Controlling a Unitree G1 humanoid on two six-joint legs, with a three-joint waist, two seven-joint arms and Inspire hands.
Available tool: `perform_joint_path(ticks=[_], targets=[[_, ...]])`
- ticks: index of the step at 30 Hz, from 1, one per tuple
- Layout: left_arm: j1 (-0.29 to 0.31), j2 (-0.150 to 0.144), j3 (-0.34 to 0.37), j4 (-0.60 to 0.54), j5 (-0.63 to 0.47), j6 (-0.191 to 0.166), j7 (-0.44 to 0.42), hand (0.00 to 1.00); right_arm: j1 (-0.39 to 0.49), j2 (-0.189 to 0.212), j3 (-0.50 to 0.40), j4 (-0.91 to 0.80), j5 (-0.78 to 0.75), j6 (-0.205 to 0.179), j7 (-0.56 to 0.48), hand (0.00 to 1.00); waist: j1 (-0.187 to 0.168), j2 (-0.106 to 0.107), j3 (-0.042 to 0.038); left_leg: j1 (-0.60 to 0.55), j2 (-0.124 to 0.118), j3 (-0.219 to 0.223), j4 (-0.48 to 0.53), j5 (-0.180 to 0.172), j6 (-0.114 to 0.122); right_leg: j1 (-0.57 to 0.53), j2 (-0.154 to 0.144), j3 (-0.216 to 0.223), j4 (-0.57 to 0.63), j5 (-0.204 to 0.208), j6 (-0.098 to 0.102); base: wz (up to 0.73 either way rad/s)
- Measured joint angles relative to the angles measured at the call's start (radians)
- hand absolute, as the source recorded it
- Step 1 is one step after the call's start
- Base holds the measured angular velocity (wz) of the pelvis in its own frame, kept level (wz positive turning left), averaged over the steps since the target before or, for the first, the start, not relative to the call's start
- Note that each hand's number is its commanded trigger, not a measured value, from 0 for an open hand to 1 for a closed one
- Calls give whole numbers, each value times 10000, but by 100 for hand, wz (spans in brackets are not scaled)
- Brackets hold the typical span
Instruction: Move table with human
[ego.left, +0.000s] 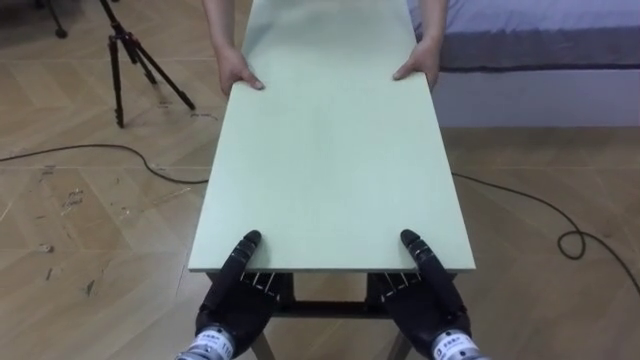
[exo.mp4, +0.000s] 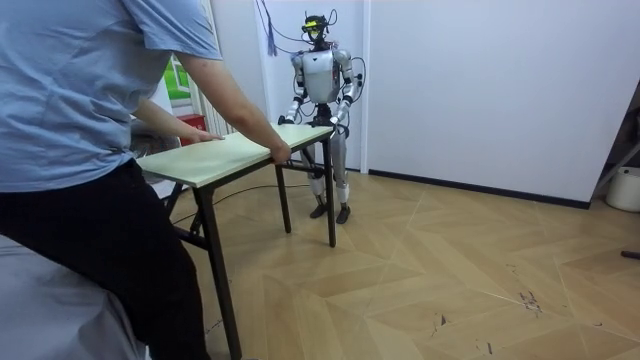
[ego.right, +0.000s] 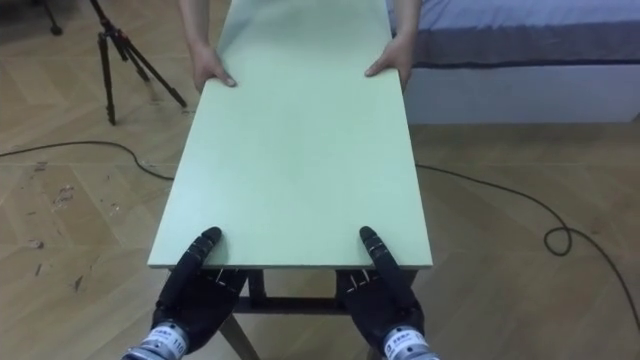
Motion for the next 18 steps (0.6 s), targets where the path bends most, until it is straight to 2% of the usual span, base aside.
perform_joint_path(ticks=[10,13,18], targets=[[-5,-210,72,1,301,-77,-1,100,0,13,-72,-2,-66,-44,6,100,4,40,-26,-5,1,16,3,0,0,-16,0,-10,32,0,0,0],[22,-220,41,-168,383,-97,-15,100,1,80,-73,-55,-125,-240,44,100,7,60,-40,5,1,36,5,0,0,-18,3,-10,61,0,0,0],[287,-288,33,-615,755,-224,-39,100,68,99,-63,-138,-280,-393,316,100,24,104,-111,11,-17,119,10,0,0,-40,4,24,129,1,-3,-1]])
